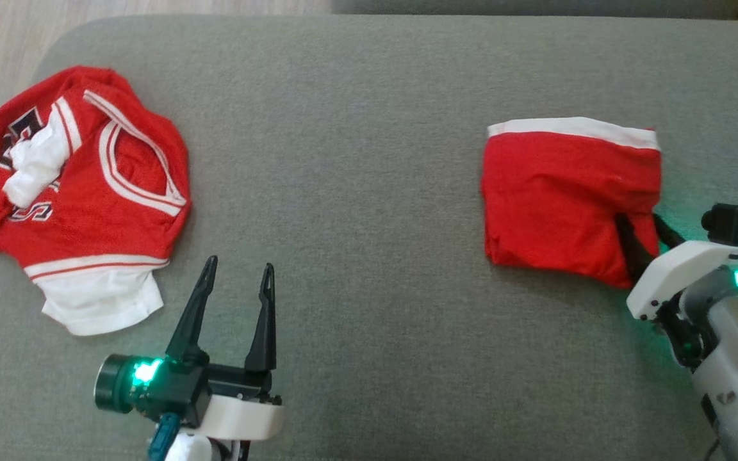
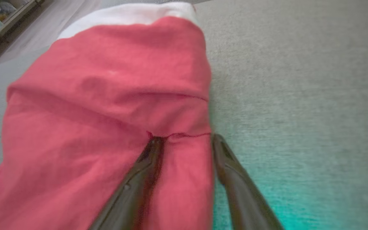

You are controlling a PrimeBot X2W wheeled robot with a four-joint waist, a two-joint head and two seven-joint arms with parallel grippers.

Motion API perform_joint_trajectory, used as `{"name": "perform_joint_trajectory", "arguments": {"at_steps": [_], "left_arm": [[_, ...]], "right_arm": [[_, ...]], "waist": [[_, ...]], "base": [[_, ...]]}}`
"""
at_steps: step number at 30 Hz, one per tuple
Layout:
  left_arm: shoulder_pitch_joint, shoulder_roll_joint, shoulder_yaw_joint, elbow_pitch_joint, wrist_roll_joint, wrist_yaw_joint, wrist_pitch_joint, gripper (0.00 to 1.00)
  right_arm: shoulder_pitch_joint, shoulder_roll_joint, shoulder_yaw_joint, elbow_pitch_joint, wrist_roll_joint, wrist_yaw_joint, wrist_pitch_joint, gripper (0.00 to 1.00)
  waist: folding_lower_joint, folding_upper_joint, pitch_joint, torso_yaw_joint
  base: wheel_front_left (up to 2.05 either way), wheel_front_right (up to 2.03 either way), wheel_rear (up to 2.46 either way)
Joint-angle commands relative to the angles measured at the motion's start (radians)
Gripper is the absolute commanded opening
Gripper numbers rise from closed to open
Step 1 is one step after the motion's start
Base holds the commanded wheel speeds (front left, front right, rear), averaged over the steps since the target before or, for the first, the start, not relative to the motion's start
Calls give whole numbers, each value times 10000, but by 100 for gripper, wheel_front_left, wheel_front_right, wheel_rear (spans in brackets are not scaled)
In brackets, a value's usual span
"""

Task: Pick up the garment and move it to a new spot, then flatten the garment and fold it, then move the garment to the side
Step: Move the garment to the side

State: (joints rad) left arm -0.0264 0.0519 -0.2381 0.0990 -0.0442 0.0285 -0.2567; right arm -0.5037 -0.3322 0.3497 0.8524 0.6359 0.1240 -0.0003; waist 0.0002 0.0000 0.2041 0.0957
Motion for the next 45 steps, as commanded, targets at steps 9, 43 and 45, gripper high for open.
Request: {"name": "perform_joint_trajectory", "arguments": {"at_steps": [9,43,45], "left_arm": [[-307,-15,288,-856,-191,262,-51,100],[-1400,-16,-304,-526,-490,272,-51,100],[-1099,20,-144,-173,-529,170,-51,100]], "right_arm": [[-542,-1578,777,-266,748,67,-303,0],[-1403,-3352,-756,530,-1701,67,-1190,100],[-889,-2738,-422,289,-1839,67,-1476,100]], "waist": [[-2,0,516,-491],[-2,0,83,-1207],[-2,0,-566,-1090]], "base": [[0,0,0],[0,0,0],[0,0,0]]}}
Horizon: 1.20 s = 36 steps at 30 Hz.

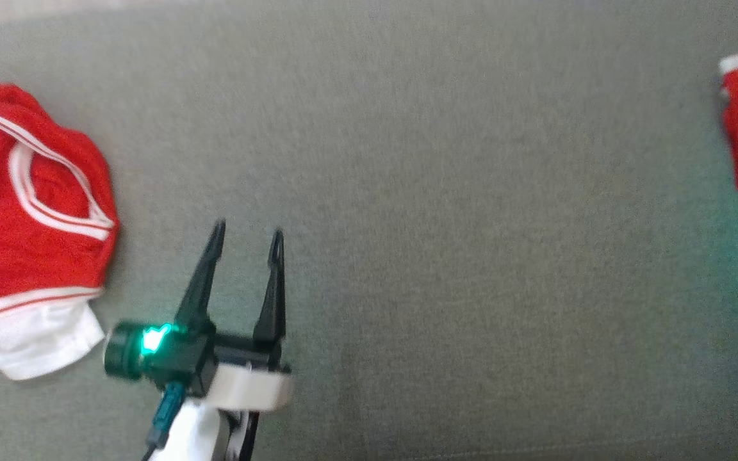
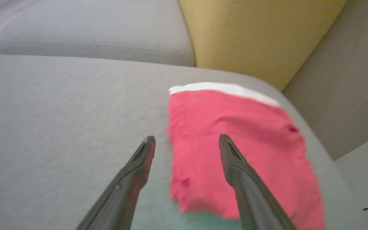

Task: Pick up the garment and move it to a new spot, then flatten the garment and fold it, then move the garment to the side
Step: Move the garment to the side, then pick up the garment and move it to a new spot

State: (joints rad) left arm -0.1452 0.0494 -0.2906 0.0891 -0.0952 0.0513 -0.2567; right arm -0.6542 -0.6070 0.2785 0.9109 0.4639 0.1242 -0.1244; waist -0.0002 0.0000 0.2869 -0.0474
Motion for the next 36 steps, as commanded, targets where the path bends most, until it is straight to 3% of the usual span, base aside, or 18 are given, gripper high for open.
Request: {"name": "perform_joint_trajectory", "arguments": {"at_steps": [1,2,10,14,20,27,36], "left_arm": [[248,52,464,154,-54,-111,-51,100],[248,52,464,154,-54,-111,-51,100],[909,157,1270,1381,-187,-258,-51,100],[1069,132,1800,1408,-292,-163,-51,100],[1548,136,2218,1569,-16,-143,-51,100],[1895,88,2305,1791,78,-247,-51,100],[2008,60,2360,1960,263,-248,-51,100]], "right_arm": [[915,337,503,-436,-117,65,-331,100],[915,337,503,-436,-117,65,-331,100],[2827,2099,1528,-1953,390,65,-1324,100],[3699,2981,516,-3307,-65,65,-1368,100],[5779,4517,-1310,-5570,-2045,65,-1372,100],[7142,4996,-1622,-6367,-2887,65,-1373,100],[7631,5156,-1639,-6439,-3012,65,-1373,100]], "waist": [[2,0,-1730,397],[2,0,-1730,397],[2,0,-3220,711],[2,0,-3555,745],[2,0,-4156,865],[2,0,-4560,1042],[2,0,-4699,1032]], "base": [[0,0,0],[0,0,0],[0,0,0],[0,0,0],[0,0,0],[0,0,0],[0,0,0]]}}
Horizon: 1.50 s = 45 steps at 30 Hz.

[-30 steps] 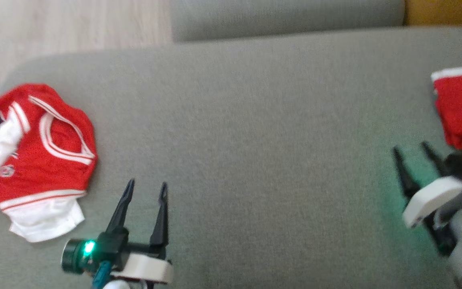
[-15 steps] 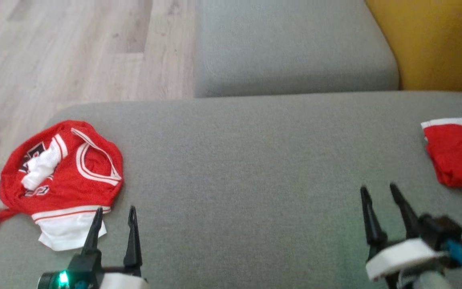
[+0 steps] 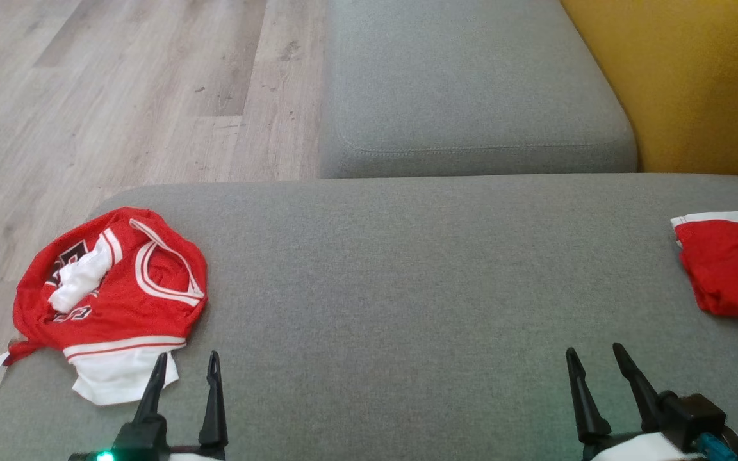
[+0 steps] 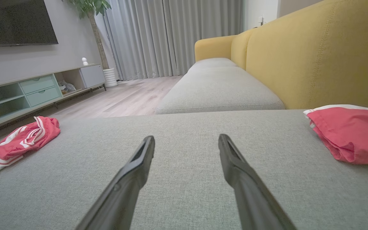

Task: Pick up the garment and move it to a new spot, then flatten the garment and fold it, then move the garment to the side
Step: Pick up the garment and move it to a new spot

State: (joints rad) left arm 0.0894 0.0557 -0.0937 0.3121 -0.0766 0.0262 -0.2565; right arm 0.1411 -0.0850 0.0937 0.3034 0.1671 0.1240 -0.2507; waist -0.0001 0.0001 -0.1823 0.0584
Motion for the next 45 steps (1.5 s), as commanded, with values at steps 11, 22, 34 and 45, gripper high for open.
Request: {"name": "perform_joint_trajectory", "arguments": {"at_steps": [11,22,34,45], "left_arm": [[-380,-32,434,-275,10,-21,-53,100],[-678,-15,568,-549,252,-19,-53,100],[-605,108,1086,-987,201,67,-53,100],[-1650,449,2052,-2567,181,395,-53,100]], "right_arm": [[-242,-123,28,-399,-72,67,-110,100],[-341,117,-151,-463,-62,67,-110,100],[-892,183,-67,-419,-74,67,-110,100],[-1134,-1099,1,-583,-221,67,-110,100]], "waist": [[1,-1,87,135],[1,-1,500,2165],[1,-1,1042,3863],[1,-1,2752,3532]], "base": [[0,0,0],[0,0,0],[0,0,0],[0,0,0]]}}
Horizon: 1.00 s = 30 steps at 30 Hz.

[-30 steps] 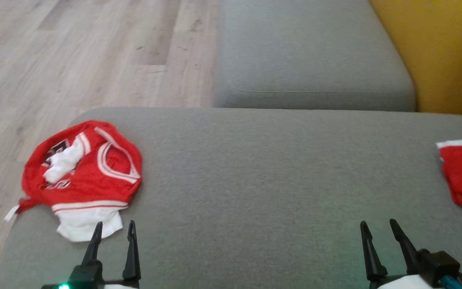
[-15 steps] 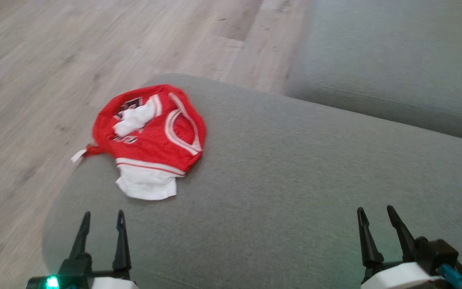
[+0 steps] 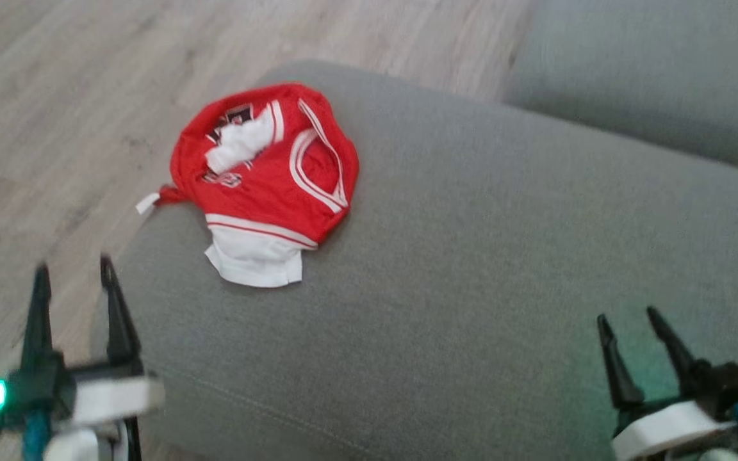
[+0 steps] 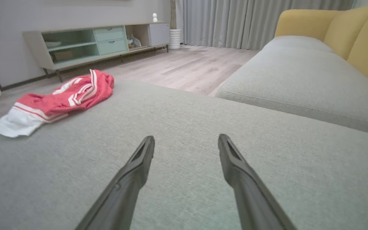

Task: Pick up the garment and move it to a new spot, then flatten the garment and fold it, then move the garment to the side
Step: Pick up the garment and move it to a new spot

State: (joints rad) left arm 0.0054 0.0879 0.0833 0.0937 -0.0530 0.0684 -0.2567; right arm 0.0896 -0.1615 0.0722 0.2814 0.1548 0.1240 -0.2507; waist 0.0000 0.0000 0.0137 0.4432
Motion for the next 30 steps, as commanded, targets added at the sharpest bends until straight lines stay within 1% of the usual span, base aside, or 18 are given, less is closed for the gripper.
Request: {"name": "perform_joint_trajectory", "arguments": {"at_steps": [1,4,7,8,9,12,15,18,21,23,24,26,29,30], "left_arm": [[-1180,192,278,-423,-67,-105,-51,100],[-2566,341,177,-133,-172,-431,-51,100],[-4351,539,-132,1007,-129,-837,-51,100],[-4967,607,-240,1521,-67,-919,-51,100],[-4967,607,-240,1521,-67,-919,-51,100],[-6812,703,-562,3499,11,-1157,126,100],[-8447,776,-756,5627,-61,-1388,850,100],[-9599,1001,-720,7492,-131,-1408,1615,100],[-10290,1260,-548,9142,-352,-1427,2559,100],[-10532,1286,-326,10189,-639,-1387,3492,100],[-10620,1250,-275,10604,-766,-1458,3938,100],[-10744,1210,-211,11141,-1002,-1661,4482,100],[-10750,1204,-286,11354,-1203,-1884,4359,100],[-10636,1314,-426,11446,-1196,-1934,4139,0]], "right_arm": [[-769,-609,321,-415,-157,67,-110,100],[-1236,-1365,500,-600,-221,67,-110,100],[-1616,-2065,548,-793,-236,67,-110,100],[-1732,-2273,594,-855,-231,67,-110,100],[-1732,-2273,594,-855,-231,67,-110,100],[-2033,-2801,593,-1041,-196,67,-110,100],[-2227,-3168,581,-1210,-151,67,-110,100],[-2361,-3421,693,-1371,-128,67,-111,100],[-2467,-3599,723,-1482,-89,67,-111,100],[-2505,-3643,650,-1496,-47,67,-111,100],[-2511,-3654,620,-1502,-32,67,-111,100],[-2504,-3632,596,-1517,-24,67,-111,100],[-2554,-3532,634,-1492,-57,67,-111,100],[-2658,-3397,700,-1456,-38,67,-111,100]], "waist": [[0,0,1132,-424],[0,0,2132,-736],[0,0,2977,-965],[0,0,3240,-1072],[0,0,3240,-1072],[0,0,3869,-1335],[0,0,4318,-1592],[0,0,4632,-1933],[0,0,4872,-2220],[0,0,4999,-2321],[0,0,5044,-2341],[0,0,5096,-2367],[0,0,5104,-2393],[0,0,5025,-2425]], "base": [[0,0,0],[0,0,0],[0,0,0],[0,0,0],[0,0,0],[0,0,0],[0,0,0],[0,0,0],[0,0,0],[0,0,0],[0,0,0],[0,0,0],[0,0,0],[0,0,0]]}}
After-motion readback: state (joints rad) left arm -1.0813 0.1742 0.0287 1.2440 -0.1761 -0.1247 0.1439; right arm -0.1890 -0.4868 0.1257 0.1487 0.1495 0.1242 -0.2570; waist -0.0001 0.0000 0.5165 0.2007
